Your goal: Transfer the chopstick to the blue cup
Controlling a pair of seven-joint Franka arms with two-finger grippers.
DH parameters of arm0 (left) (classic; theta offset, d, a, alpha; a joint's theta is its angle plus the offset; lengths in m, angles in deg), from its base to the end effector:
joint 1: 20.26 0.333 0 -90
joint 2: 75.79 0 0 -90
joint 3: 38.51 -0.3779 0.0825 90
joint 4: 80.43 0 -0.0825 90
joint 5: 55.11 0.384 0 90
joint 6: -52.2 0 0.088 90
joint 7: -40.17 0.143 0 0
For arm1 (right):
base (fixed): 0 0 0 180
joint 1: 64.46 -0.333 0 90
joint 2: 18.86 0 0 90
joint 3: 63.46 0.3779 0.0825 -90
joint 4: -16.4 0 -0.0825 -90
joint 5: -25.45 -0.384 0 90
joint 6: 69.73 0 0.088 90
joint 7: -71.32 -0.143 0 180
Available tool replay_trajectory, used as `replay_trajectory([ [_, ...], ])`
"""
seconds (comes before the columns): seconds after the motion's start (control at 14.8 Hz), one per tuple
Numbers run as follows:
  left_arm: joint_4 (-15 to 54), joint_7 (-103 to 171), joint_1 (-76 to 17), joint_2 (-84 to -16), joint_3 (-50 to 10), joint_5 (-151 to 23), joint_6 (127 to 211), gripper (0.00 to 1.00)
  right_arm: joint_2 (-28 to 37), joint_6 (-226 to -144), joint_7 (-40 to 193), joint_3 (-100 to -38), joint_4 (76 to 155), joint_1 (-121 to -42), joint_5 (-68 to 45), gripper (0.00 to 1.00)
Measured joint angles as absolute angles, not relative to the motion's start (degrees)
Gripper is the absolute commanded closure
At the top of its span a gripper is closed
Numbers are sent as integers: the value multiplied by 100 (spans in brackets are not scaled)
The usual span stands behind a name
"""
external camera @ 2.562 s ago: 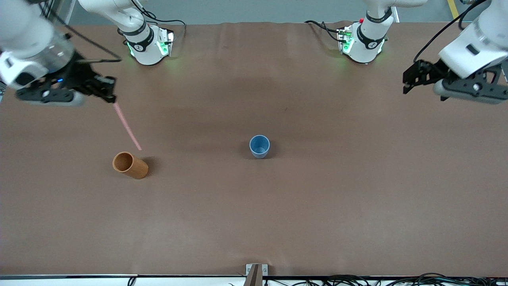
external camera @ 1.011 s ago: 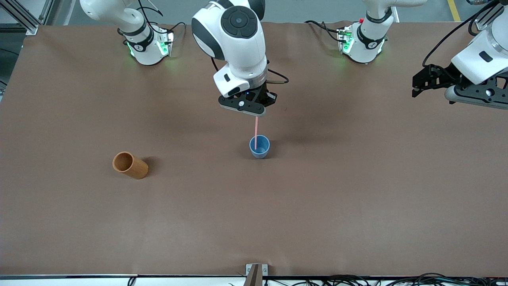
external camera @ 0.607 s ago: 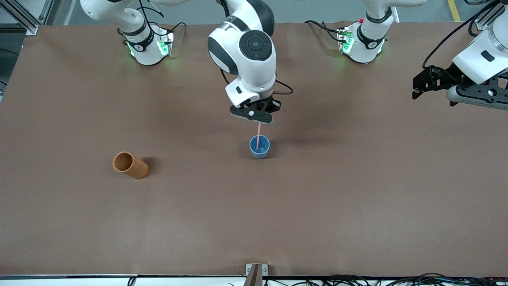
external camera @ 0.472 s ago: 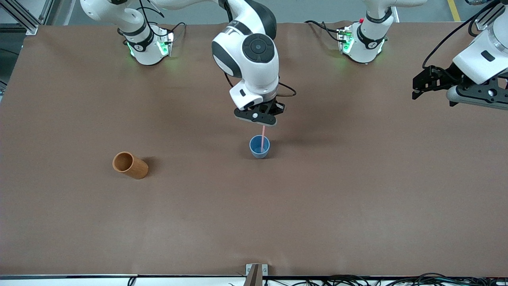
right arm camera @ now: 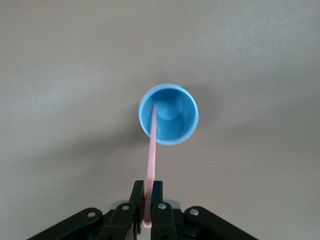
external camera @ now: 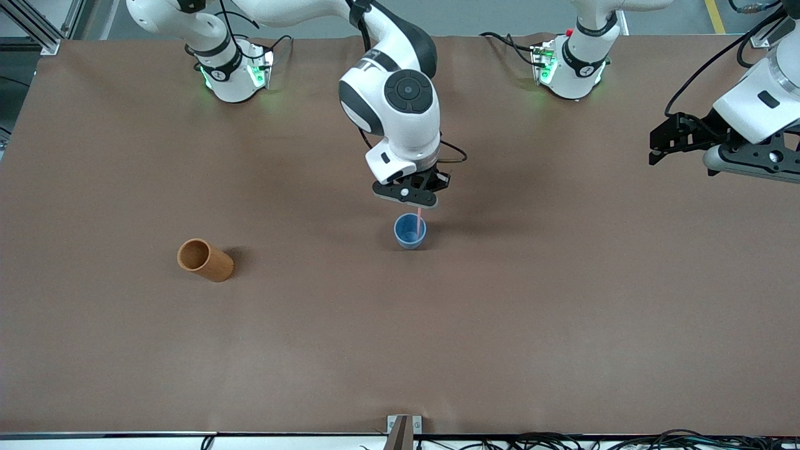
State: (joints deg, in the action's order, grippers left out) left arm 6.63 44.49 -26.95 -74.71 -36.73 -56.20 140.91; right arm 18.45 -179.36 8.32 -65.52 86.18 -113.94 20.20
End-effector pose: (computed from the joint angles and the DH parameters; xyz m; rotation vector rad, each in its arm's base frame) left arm 0.5537 -0.0850 0.6621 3.1021 -0.3485 0.0144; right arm 0.5153 0.5860 0.4111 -3.0345 0.4477 0.0432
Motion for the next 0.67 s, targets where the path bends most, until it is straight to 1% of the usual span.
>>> replay_trajectory([
  [0.07,659,4449,-2695,-7464,-3673,-5620,14091,0,1844,-17941,834,-6572,8607,-11392,2020,17],
  [0.2,658,4454,-2695,-7464,-3673,-5620,14091,0,1832,-17951,840,-6609,8580,-11384,2020,3],
  [0.27,659,4454,-2688,-7464,-3673,-5620,14091,0,1812,-17957,847,-6627,8565,-11372,2023,0],
  [0.47,661,4458,-2652,-7463,-3676,-5620,14090,0,1564,-17957,990,-6690,8477,-11196,2031,0],
  [0.67,661,4458,-2639,-7463,-3676,-5621,14090,0,972,-17447,1545,-6724,8435,-10704,2046,0],
])
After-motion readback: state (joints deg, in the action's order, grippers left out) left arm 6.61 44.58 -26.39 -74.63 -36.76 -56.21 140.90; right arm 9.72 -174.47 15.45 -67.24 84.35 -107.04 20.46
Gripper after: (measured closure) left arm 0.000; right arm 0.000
